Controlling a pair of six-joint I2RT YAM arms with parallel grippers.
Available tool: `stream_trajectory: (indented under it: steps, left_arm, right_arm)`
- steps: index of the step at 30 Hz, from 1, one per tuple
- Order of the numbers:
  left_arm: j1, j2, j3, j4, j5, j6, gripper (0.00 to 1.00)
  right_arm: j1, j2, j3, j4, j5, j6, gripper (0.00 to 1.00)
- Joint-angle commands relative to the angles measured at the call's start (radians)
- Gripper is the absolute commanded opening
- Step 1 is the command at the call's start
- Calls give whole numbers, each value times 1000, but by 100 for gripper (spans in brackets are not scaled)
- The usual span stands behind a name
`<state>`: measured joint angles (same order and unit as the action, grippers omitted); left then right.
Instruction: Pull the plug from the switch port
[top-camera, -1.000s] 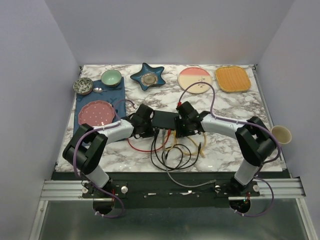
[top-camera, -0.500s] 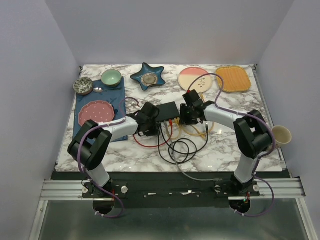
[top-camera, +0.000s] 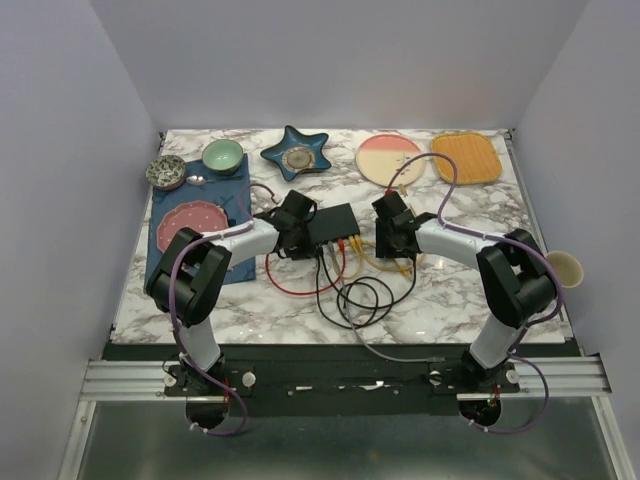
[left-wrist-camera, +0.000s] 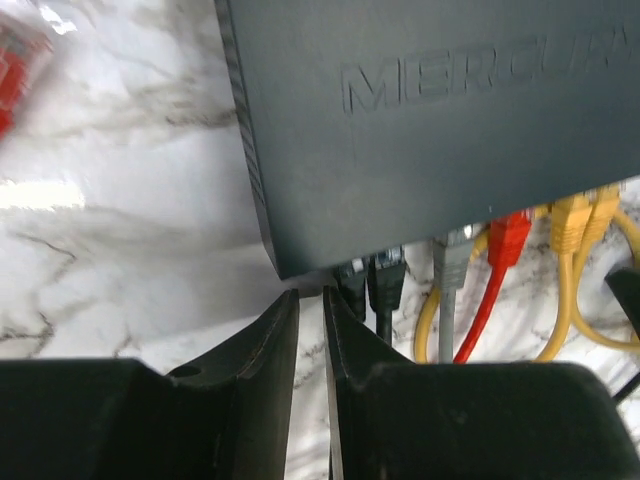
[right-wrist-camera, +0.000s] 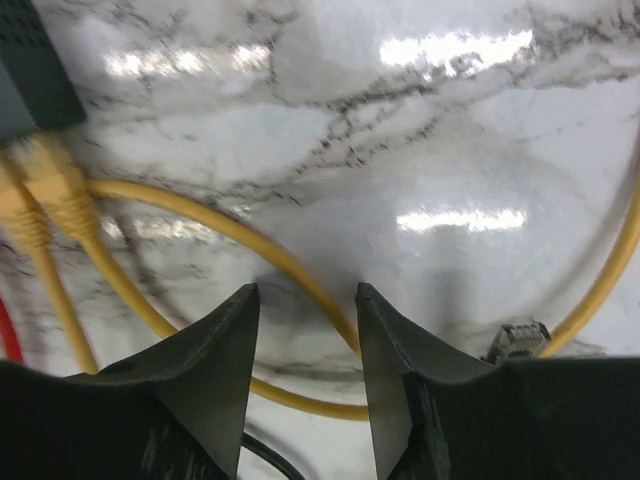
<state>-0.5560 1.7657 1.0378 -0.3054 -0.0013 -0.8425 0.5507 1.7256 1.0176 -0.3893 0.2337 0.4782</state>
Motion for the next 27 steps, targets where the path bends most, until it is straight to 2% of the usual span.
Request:
stream_trajectory:
  steps: [1, 4, 5, 8, 11, 15, 16, 17, 22, 27]
  left_arm:
    - [19, 40, 33, -55, -5, 22, 29]
    - [25, 52, 34, -57, 0, 22, 29]
    - [27, 52, 30, -51, 0, 19, 29]
    - [28, 58, 18, -31, 24, 8, 29]
    - [30, 70, 22, -23, 35, 2, 29]
    - [30, 83, 39, -15, 46, -9, 29]
    - [30, 83, 47, -15, 44, -10, 29]
    - [30, 84, 50, -17, 43, -12, 28]
    - [33, 66, 60, -27, 18, -15, 28]
    - [39, 67, 65, -31, 15, -15, 28]
  right_arm:
    - [2, 49, -28, -28, 4, -9, 50]
    - [3, 39, -54, -28, -22, -7, 42]
    - [3, 20, -65, -28, -31, -4, 33]
    - [3, -21, -115, -26, -76, 7, 18]
    - [5, -87, -157, -28, -126, 19, 11]
    - [18, -147, -160, -75, -204, 7, 7]
    - [32, -176, -160, -89, -206, -4, 2]
    - [40, -188, -157, -120, -205, -4, 1]
    - [100, -270, -114, -239, -102, -51, 1]
    - [196, -230, -19, -479, 44, -116, 1]
